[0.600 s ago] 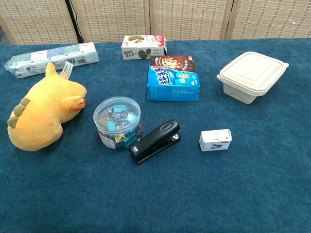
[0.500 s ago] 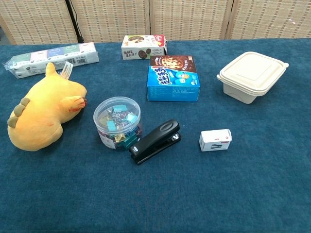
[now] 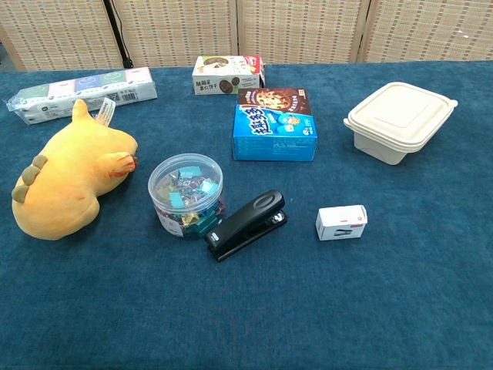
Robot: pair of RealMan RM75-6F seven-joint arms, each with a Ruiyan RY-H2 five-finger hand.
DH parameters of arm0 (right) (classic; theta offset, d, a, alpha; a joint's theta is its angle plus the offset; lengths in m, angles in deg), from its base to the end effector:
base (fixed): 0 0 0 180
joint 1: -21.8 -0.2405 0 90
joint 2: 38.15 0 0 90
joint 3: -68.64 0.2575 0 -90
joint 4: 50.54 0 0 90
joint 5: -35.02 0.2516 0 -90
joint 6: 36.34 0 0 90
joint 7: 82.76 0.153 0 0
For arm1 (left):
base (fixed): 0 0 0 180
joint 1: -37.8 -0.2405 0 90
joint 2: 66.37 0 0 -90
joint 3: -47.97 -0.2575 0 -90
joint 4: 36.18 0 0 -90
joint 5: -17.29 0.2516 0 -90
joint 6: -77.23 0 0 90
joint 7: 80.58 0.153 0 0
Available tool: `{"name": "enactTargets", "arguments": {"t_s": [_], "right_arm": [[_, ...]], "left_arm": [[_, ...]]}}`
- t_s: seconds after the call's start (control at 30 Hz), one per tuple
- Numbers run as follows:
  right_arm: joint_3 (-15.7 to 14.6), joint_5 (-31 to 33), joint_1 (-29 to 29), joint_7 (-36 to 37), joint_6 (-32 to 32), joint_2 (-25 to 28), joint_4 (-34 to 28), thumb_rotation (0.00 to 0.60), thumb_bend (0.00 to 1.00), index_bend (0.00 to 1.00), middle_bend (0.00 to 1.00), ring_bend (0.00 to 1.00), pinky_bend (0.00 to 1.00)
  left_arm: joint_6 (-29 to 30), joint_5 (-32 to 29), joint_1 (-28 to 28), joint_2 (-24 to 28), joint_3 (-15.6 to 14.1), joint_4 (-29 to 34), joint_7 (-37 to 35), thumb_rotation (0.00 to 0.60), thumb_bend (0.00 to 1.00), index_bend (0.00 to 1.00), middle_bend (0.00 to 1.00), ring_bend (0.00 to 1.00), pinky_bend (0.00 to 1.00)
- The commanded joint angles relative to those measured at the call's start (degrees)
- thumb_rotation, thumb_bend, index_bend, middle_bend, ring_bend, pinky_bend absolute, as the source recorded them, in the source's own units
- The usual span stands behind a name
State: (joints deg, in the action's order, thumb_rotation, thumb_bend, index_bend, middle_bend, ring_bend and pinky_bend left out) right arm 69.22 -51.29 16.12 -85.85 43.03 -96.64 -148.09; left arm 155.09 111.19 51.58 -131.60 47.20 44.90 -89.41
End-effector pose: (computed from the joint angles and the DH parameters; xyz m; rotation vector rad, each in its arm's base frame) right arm -0.3244 -0.1859 0.1246 1.4970 -0.9449 0.7859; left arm -0.3379 0.2326 0.1048 -1.6844 -0.8664 -0.9094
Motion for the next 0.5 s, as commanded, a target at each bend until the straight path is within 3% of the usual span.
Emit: {"name": "enactTargets", "arguments": {"t_s": [0.03,0.17,0.27,0.37,0.43,0.5], "right_arm": [[0.3,1.3,-0.3,-4.4,-0.6,-1.9,0.7,0.600,0.00,0.03,0.00,0.00,0.00],[0.6,2.9,-0.9,-7.2,-2.0,-3.3,0.8,0.600,0.00,0.03,0.00,0.00,0.00],[1.1,4.5,-1.1,-8.9,-2.4,-4.3,1.4,0.600,0.00,0.03,0.00,0.00,0.00],[1.7,6.4,-1.2,-10.5,-2.6,-5.2,2.1,0.600,0.00,0.03,0.00,0.00,0.00],[2.2,7.6,-1.2,-11.4,-2.7,-5.7,2.6,0.600,0.00,0.03,0.00,0.00,0.00],[2.6,8.5,-1.4,-12.2,-2.8,-6.1,3.1,0.600,0.00,0.03,0.00,0.00,0.00]], "left_arm": [[0.7,7.2,4.2,-3.4,-1.2,-9.7,-7.9,0.600,0.00,0.00,0.00,0.00,0.00],[7.4,16.0,8.3,-9.6,-3.0,-25.7,-17.6,0.552,0.00,0.00,0.00,0.00,0.00],[14.2,20.6,10.5,-14.5,-4.4,-37.8,-23.9,0.474,0.00,0.00,0.00,0.00,0.00],[20.7,21.8,11.8,-19.1,-4.5,-47.0,-28.4,0.303,0.00,0.00,0.00,0.00,0.00],[23.4,22.4,12.5,-21.5,-5.2,-51.5,-31.5,0.145,0.00,0.00,0.00,0.00,0.00],[24.6,22.9,13.3,-23.1,-6.1,-54.5,-34.0,0.082,0.00,0.00,0.00,0.00,0.00]]}}
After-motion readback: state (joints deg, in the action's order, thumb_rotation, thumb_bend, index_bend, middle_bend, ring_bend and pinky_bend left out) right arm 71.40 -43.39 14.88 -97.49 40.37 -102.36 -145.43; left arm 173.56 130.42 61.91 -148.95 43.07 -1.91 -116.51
